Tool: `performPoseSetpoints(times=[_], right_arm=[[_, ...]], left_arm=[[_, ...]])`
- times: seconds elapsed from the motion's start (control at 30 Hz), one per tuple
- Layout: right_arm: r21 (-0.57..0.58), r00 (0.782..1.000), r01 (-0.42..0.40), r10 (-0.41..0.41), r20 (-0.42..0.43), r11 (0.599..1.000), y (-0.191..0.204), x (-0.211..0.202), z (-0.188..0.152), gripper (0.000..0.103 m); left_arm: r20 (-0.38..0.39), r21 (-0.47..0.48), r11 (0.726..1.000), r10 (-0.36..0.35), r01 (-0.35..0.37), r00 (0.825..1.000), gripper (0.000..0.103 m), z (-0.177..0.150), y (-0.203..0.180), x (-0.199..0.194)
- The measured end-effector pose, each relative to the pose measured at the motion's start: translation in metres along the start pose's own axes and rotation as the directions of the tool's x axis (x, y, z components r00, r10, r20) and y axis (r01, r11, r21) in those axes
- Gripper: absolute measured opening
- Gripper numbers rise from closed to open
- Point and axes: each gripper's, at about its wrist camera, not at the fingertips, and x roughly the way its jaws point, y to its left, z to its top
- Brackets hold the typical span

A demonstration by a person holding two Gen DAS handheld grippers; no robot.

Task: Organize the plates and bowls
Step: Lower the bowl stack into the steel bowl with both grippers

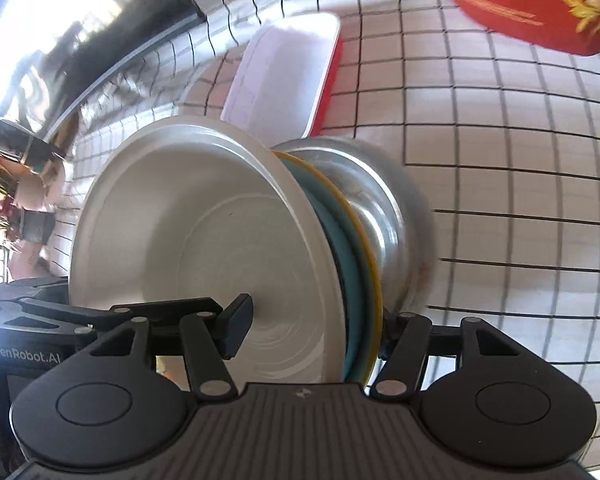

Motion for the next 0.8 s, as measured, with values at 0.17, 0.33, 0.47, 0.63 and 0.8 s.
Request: performPoseSetpoints(times=[0.17, 0.33, 0.47, 0.63, 0.8], right_arm=[[0.021, 0.999, 0.032, -0.031, -0.037, 0.999, 0.004, 0.021, 0.006, 0.060], [0.032, 0.995, 0.087, -0.085, -0.054, 0.996, 0.005, 0.030, 0.009, 0.061], [0.038, 0.991, 0.116, -0.114, -0.064, 0.992, 0.004, 0.035, 0.013, 0.063], [-0.006, 0.986, 0.166, -0.166, -0.026, 0.986, 0.009, 0.029, 0.020, 0.063], [-0.020, 0.985, 0.171, -0.172, -0.024, 0.985, 0.011, 0.026, 0.019, 0.063]], left_arm=[[-0.032, -0.032, 0.999, -0.028, 0.027, 0.999, 0.076, 0.006, 0.024, 0.013], [-0.046, -0.020, 0.999, -0.040, 0.039, 0.998, 0.074, 0.010, 0.031, 0.022], [-0.053, 0.001, 1.000, -0.012, 0.012, 0.999, 0.073, 0.013, 0.029, 0.020], [-0.037, 0.030, 0.999, -0.022, 0.023, 0.999, 0.062, 0.017, 0.018, 0.012], [-0.049, 0.020, 1.000, -0.013, 0.014, 0.999, 0.062, 0.017, 0.018, 0.017]])
